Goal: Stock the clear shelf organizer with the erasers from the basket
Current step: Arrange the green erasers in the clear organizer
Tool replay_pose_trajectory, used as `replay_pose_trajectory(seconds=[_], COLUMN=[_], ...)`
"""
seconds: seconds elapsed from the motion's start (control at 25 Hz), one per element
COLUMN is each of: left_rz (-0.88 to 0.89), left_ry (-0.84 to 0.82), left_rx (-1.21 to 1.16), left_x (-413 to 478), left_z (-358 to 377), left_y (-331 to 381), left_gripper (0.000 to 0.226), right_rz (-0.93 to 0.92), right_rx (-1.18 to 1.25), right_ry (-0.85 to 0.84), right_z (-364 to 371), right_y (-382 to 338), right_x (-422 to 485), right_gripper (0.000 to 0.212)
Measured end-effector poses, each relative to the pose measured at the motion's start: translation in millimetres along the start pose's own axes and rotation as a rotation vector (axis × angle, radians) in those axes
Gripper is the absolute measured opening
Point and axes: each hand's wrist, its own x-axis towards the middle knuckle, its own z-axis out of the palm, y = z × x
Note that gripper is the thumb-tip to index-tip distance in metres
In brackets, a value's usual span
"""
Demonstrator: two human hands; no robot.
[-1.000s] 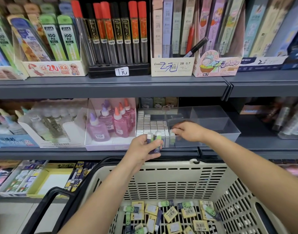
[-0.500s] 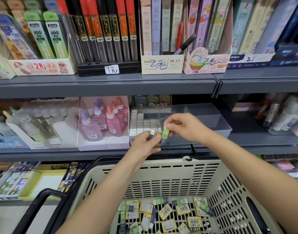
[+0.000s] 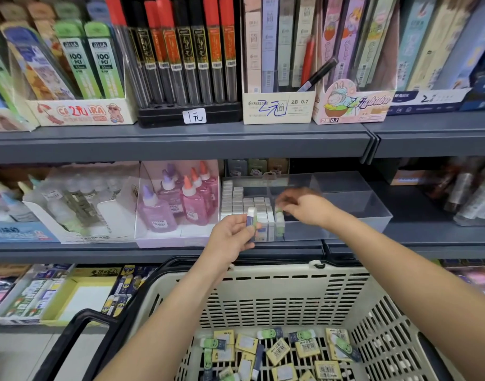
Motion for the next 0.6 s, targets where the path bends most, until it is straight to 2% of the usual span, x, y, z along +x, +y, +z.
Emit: replay_pose_trajectory(seconds=[0.16,0.24,0.28,0.36,0.48,0.56,0.6], left_rz=[-0.020,-0.020,-0.014,0.005,0.016,0.050,0.111], left_ry=[0.033,0.039,0.041,0.031,-0.012,0.007,0.069], left_rx=[0.000,0.009,0.018,0.047,0.060,0.077,0.163], left_x=[3.6,4.3,4.8,5.9,6.5,6.4,6.8], left_z=[2.4,6.4,8.2,13.7,21.0,15.6,6.9], left_y=[-2.1,-3.1,-3.6,-2.7,2.0,6.9,8.7], left_gripper=[0.021,0.023,0.026,0.028,0.025,0.020,0.017], right_rz=[-0.035,-0.051,-0.073,-0.150,-0.248,-0.216,-0.178], right_rx=[-0.110,-0.146,-0.139,0.027,0.265,0.355,0.386], right_ry=[-0.126,-0.085,-0.009,0.126,0.034,0.005,0.048], right_z=[6.5,2.2,-0.7,-6.1,-8.3,-13.9,-19.6], right_y=[5.0,2.2,-0.6,-10.5,-25.0,-23.7,-20.9], right_x=[2.0,-0.8,-4.5,-18.7,-39.1,-42.5,-39.8], right_gripper=[0.030,0.031,0.030,0.027,0.012,0.005,0.006])
